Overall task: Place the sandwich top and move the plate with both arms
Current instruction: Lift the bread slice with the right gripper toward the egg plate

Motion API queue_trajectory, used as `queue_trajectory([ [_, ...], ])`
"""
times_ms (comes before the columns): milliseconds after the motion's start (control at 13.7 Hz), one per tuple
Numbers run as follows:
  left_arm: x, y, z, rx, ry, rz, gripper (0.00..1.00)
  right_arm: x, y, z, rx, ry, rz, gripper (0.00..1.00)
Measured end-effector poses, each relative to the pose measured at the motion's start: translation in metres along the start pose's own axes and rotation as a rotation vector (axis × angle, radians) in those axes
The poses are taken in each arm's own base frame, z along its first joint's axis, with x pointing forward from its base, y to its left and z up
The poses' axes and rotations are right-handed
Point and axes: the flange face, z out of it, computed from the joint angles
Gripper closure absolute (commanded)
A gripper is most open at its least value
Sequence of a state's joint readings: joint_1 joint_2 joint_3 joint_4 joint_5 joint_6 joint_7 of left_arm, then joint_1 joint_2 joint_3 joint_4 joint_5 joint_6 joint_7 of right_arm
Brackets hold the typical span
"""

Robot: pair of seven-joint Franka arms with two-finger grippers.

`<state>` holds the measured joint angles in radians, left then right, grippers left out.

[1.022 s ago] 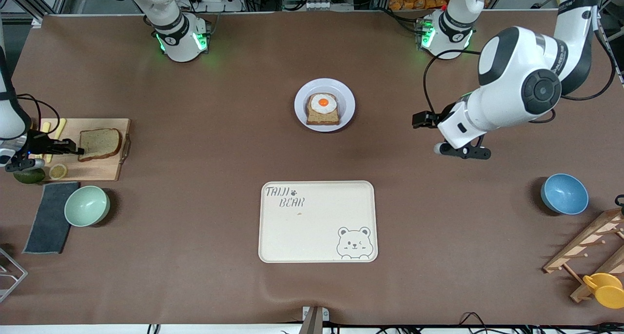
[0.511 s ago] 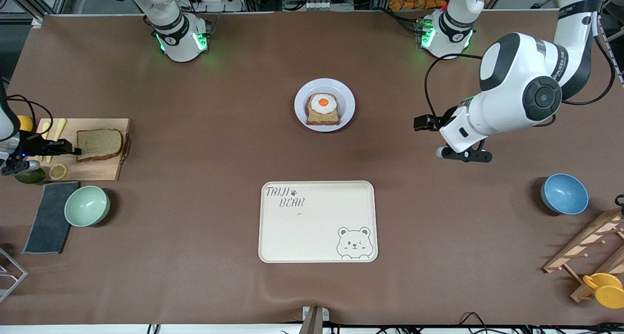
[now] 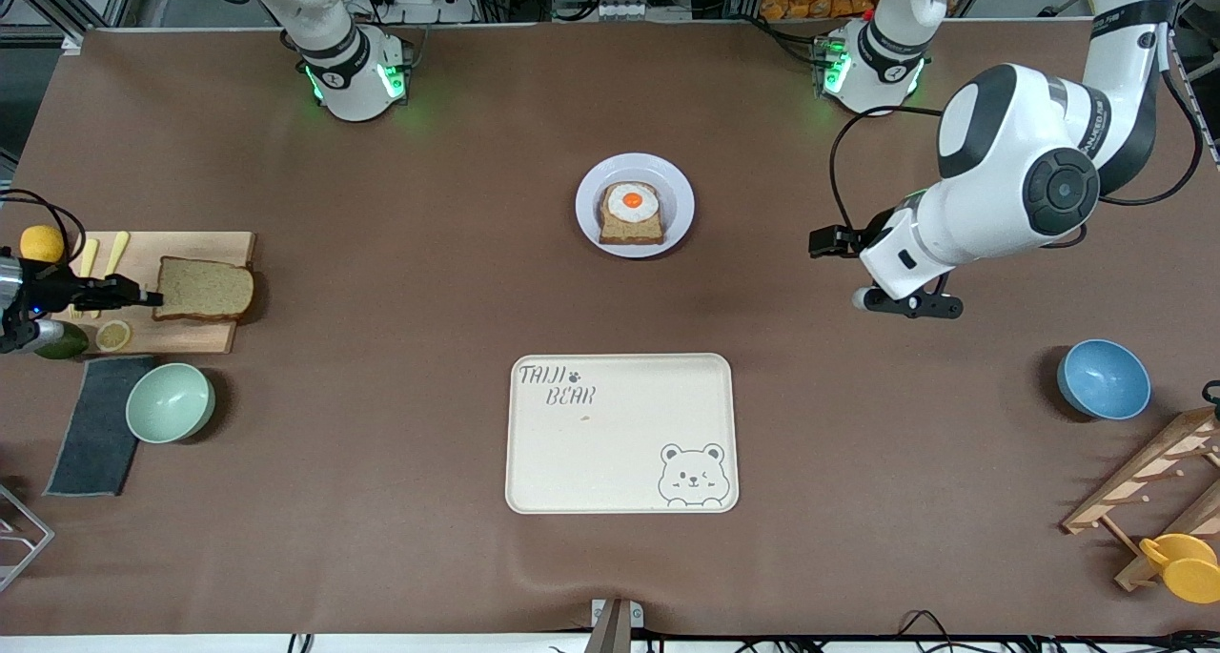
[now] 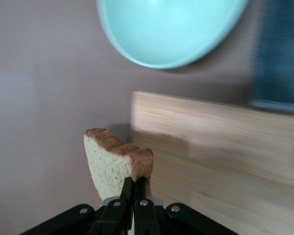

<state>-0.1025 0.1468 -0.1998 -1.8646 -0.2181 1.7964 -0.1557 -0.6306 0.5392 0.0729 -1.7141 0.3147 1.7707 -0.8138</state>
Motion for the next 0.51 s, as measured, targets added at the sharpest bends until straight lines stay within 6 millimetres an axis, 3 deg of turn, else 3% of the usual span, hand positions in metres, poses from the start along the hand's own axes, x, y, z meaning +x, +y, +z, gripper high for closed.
queue_trajectory([
  [511,0.0,0.0,0.0,0.0,0.0,-0.001,0.0,0.059,-0.121,0.032,0.168,-0.085,0.087,1.0],
])
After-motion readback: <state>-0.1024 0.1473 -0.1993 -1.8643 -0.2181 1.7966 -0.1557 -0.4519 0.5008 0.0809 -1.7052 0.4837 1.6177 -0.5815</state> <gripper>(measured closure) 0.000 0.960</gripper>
